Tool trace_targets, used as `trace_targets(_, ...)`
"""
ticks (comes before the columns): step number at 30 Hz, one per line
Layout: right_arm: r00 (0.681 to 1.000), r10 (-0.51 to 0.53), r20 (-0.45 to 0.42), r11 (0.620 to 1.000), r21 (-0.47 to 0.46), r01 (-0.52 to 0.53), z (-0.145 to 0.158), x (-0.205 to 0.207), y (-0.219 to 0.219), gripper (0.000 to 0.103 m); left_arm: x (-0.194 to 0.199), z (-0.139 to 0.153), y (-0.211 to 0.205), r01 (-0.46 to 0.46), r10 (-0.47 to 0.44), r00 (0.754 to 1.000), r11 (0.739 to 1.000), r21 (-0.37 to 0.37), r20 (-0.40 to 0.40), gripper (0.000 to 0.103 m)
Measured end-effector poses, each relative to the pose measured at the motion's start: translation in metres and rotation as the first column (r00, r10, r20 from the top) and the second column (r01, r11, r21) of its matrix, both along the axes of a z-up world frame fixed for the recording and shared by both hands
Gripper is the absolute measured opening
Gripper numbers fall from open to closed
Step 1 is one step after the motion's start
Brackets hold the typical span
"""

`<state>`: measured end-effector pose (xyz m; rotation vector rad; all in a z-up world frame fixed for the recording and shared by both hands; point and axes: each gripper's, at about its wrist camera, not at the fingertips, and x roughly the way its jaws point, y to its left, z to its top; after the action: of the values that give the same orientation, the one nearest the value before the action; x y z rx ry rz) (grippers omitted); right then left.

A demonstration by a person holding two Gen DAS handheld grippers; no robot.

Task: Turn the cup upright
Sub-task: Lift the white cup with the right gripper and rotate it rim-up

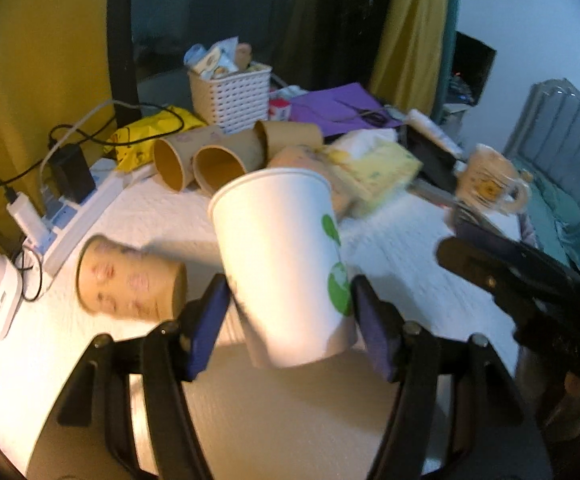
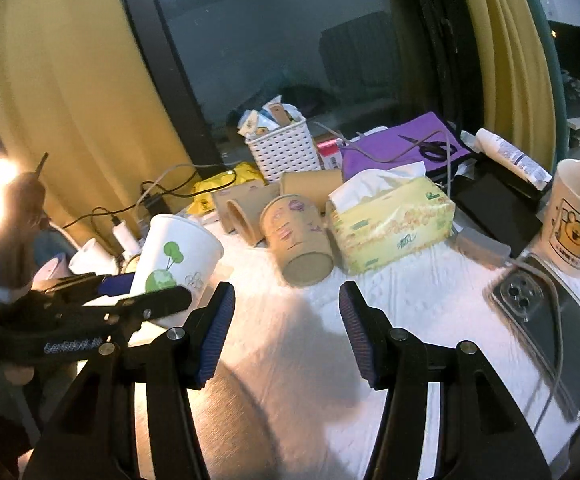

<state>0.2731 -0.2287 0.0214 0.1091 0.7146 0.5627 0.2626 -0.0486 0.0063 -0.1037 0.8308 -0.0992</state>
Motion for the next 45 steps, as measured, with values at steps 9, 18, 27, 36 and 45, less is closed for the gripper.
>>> trace_targets(9,0.996,0.086,-0.025,0.995,0.046,-0.085,0.001,-0.07,0.009,0.071,-0.116,-0.021,-0.007,0.013,-0.016,0.997,0.999,0.037,0.077,0.063)
trace_targets(18,0.959,0.267,-0.1,0.959,0.13,-0.253,0.0,-0.142,0.039,0.072,-0.201,-0.036,0.004,0.005,-0.02,0.985,0.996,0.09,0.173,0.063)
trace_targets(27,0.887,0.424,-0.182,0.899,0.208,-0.386,-0.001,-0.166,0.085,0.073,-0.227,-0.04,0.007,0.018,-0.048,0.971,0.992,0.128,0.236,0.063)
trace_targets(36,0.867,0.429,-0.255,0.894,0.259,-0.366,-0.008,-0.153,0.101,0.076,-0.238,-0.035,0.014,0.029,-0.051,0.957,0.996,0.082,0.287,0.063)
trace_targets(45,0.849,0.437,-0.297,0.887,0.299,-0.352,-0.017,-0.141,0.106,0.074,-0.248,-0.032,0.002,0.062,-0.09,0.945,0.993,0.097,0.314,0.063)
